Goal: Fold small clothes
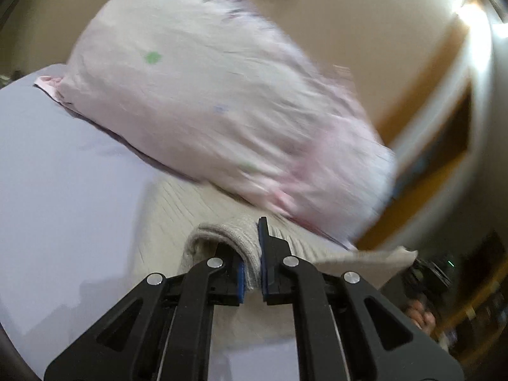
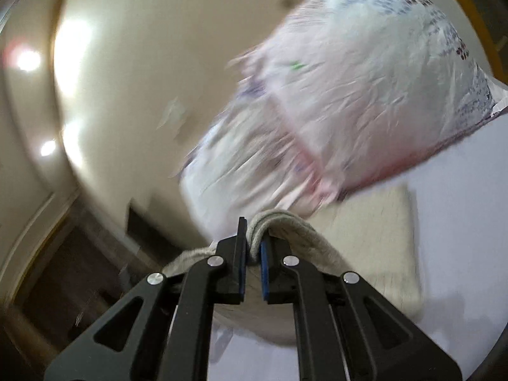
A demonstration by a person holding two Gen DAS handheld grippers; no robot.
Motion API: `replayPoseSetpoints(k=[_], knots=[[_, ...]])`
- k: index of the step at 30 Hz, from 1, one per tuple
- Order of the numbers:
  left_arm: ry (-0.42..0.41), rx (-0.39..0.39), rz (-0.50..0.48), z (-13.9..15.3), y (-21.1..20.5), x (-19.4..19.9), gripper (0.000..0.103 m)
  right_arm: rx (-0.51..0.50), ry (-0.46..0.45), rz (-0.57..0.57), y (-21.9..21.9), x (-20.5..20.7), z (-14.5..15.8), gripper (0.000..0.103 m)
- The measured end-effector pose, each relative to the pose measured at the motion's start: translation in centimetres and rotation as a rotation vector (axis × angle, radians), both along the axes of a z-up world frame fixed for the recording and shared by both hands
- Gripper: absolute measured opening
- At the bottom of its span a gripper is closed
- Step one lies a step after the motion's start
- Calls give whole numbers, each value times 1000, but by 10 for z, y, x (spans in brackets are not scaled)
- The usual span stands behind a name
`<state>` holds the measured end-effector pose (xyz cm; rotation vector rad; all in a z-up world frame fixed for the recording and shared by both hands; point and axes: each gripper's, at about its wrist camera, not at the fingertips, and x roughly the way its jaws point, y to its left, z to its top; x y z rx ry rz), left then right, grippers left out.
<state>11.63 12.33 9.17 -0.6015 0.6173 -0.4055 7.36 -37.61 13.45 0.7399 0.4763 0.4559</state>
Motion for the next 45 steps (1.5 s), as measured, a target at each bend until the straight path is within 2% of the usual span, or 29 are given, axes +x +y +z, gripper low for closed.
replayPoseSetpoints(k=[2,3,5,8,10,12,13,14,15,16,17,20,25,28,29,30,31,32,34,37,39,41,43,45], knots=[[80,35,46,-19,-9,46,6,2,73,-66,-5,41,-17,7],[118,67,59,-30,-15,64,6,-6,138,-93,-6,68,-34,7],[193,116,69,-51,-23,84,6,-47,279,-128,-4,107,-66,7],[268,124,66,-69,-26,102,6,-99,399,-183,-1,129,-98,8],[270,114,41,-67,-25,104,7,-88,420,-221,-4,130,-103,15],[276,85,-5,-62,-19,103,9,-99,420,-277,-8,128,-101,46],[271,65,-26,-56,-13,100,19,-105,397,-310,-11,121,-96,55],[260,58,-27,-48,-5,93,29,-118,381,-342,-14,117,-93,80],[233,66,8,-41,6,82,64,-148,343,-399,-15,105,-84,92],[213,73,36,-36,9,76,90,-163,296,-420,-16,95,-77,92],[190,80,76,-33,17,66,92,-169,253,-416,-17,88,-72,92],[256,75,51,-49,25,57,89,-145,188,-386,-24,79,-69,94],[371,16,2,-86,21,52,69,-96,216,-337,-44,70,-74,94],[316,17,41,-91,10,40,68,-80,224,-310,-40,73,-77,94],[318,-17,40,-94,6,37,63,-69,222,-302,-37,74,-78,94],[348,-62,21,-100,3,38,39,-46,221,-289,-32,78,-79,94],[394,-129,4,-107,0,39,24,-26,222,-277,-33,78,-80,94],[401,-184,2,-108,-1,38,24,-6,223,-265,-35,79,-80,94],[361,-234,-24,-92,-7,36,21,28,226,-248,-40,77,-78,94],[213,-283,-151,-36,-53,37,19,55,200,-254,-51,70,-69,94],[146,-293,-263,-11,-95,43,19,76,172,-264,-61,63,-62,94],[114,-319,-389,1,-154,56,19,97,151,-264,-70,59,-59,94],[165,-392,-514,-10,-223,79,21,82,145,-259,-80,58,-59,94],[285,-477,-612,-33,-270,99,25,38,181,-259,-91,60,-63,94]])
